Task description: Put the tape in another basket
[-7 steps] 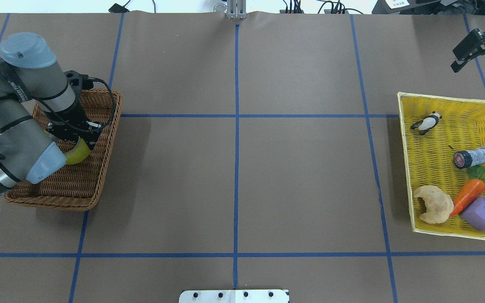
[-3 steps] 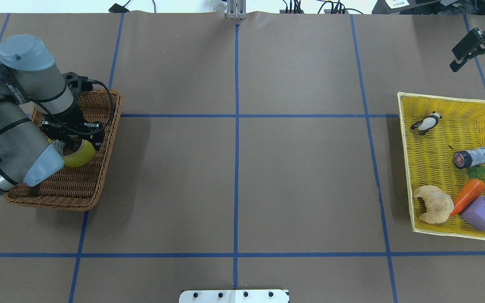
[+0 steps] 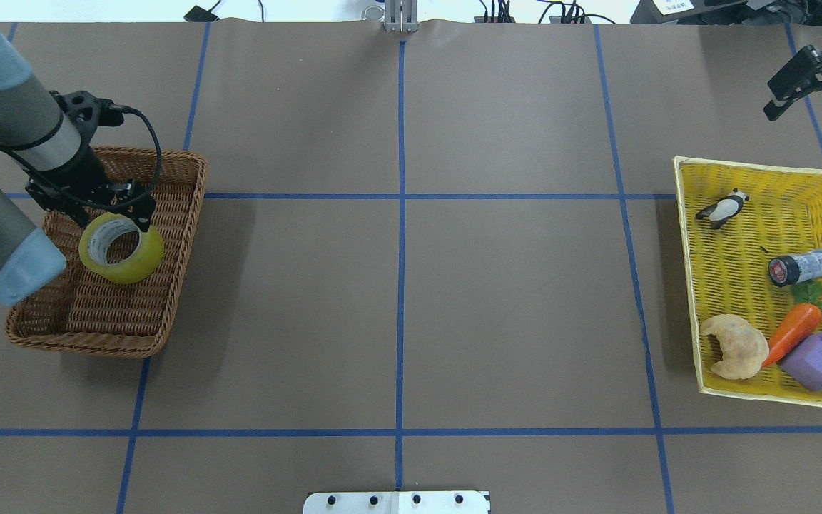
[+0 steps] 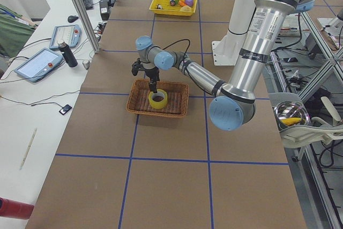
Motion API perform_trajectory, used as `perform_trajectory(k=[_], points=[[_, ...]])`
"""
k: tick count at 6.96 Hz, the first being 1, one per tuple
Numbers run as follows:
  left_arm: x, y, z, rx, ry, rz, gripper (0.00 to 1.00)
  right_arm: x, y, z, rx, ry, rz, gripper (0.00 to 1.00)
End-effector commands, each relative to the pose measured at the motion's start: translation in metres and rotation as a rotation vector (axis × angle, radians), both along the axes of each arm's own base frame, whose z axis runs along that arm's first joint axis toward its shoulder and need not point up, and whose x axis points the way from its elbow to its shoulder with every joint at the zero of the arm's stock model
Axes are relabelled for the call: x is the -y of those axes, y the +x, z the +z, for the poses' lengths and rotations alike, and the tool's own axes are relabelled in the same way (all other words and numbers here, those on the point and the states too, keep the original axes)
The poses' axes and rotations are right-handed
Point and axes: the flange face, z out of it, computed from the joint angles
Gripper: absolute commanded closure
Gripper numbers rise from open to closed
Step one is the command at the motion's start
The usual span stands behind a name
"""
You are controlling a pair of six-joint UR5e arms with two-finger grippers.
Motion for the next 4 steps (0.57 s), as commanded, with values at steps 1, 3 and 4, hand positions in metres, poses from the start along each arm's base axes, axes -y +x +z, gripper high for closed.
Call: perform_trajectory(k=[1,3,4], points=[[0.014,-0.108,-0.028,0.008,0.086,-0.073,0.02,-0.009,0.004,-0.002,0.003,0.012,0.002,0.00],[0.025,-0.213,-0.001,0.046,0.155,-0.082,0.02,-0.027,0.026,0.031,0.011,-0.030,0.023,0.00],[0.019,-0.256,0.034,0.070,0.178,-0.043,0.02,-0.044,0.056,0.080,0.016,0.026,-0.041,0.00]])
